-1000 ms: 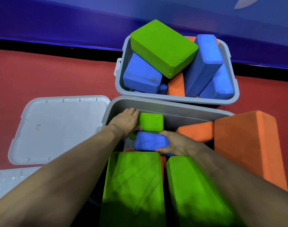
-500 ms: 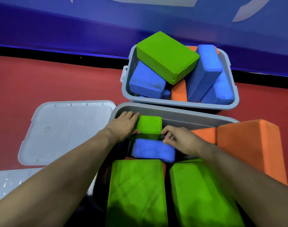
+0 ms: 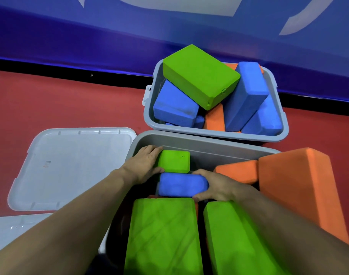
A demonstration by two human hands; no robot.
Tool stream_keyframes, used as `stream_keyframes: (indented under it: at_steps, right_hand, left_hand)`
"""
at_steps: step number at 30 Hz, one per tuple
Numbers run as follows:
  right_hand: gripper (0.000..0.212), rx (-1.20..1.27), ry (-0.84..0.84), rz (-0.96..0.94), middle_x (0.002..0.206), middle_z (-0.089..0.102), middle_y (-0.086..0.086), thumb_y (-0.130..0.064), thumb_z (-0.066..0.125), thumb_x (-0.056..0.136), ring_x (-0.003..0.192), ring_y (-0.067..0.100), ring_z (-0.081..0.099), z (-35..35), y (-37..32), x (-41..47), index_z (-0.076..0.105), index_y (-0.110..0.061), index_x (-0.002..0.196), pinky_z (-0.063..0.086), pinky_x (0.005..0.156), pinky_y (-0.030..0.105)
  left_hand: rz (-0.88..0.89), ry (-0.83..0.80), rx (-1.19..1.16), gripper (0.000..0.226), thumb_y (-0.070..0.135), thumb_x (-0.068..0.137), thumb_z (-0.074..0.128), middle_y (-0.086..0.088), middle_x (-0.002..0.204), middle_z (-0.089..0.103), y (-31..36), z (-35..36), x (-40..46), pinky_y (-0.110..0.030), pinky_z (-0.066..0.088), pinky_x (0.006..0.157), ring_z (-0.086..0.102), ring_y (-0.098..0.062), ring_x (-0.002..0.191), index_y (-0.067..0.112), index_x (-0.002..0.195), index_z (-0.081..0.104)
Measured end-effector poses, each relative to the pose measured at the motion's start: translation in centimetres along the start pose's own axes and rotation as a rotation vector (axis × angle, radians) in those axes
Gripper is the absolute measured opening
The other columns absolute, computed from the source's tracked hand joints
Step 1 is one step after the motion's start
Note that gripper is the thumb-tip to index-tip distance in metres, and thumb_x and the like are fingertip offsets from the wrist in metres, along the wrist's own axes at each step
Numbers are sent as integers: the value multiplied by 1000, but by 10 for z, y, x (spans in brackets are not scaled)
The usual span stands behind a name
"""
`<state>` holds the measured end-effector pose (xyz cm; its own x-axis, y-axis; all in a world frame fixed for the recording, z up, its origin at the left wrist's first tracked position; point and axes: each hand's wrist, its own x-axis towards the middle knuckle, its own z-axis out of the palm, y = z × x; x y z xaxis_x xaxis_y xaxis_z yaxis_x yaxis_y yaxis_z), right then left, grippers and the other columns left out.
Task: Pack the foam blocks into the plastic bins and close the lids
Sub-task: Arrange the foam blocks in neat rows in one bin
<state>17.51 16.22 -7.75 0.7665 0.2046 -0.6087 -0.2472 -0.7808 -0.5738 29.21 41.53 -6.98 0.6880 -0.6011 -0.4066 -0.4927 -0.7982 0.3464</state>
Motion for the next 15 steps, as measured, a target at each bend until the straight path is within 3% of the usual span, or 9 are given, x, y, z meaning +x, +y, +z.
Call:
stream_keyframes:
  at_steps: [3, 6, 10, 13, 15]
  right_hand:
    - [78, 37, -21, -29, 116, 67, -9, -36, 91, 70, 102, 9, 65, 2, 4, 4, 50, -29, 136, 53, 92, 28]
    - [69, 141, 19, -35, 96, 68, -11, -33, 90, 72, 73, -1, 64, 5, 8, 4, 54, -33, 131, 56, 69, 25]
    - [69, 157, 41, -57, 108, 71, -6, -40, 89, 70, 94, 16, 71, 3, 12, 2, 56, -31, 129, 58, 87, 41]
    - [71, 191, 42, -47, 106, 74, -5, -52, 88, 63, 93, 24, 74, -3, 11, -3, 57, -37, 125, 60, 85, 48]
    - [71, 171, 57, -52, 109, 73, -9, -57, 88, 62, 95, 19, 73, -13, 6, -8, 58, -39, 124, 59, 87, 46]
  left_hand:
    - [-61, 0, -140, 82, 49, 95, 63, -8, 159, 27, 4, -1, 9, -37, 18, 123, 19, -27, 149, 17, 159, 23]
    - [-134, 7, -231, 84, 51, 93, 65, -5, 164, 17, 7, 2, 14, -38, 11, 125, 10, -27, 153, 20, 160, 25]
    - [-215, 36, -287, 82, 51, 91, 68, -8, 161, 21, 6, 3, 20, -40, 14, 124, 16, -29, 151, 23, 157, 30]
    - [-238, 21, -315, 80, 51, 91, 68, -9, 161, 24, 4, 1, 21, -41, 16, 124, 19, -29, 150, 23, 157, 31]
    - [-244, 18, -303, 76, 50, 94, 63, -10, 161, 24, 4, 1, 20, -42, 16, 124, 19, -30, 150, 22, 157, 31]
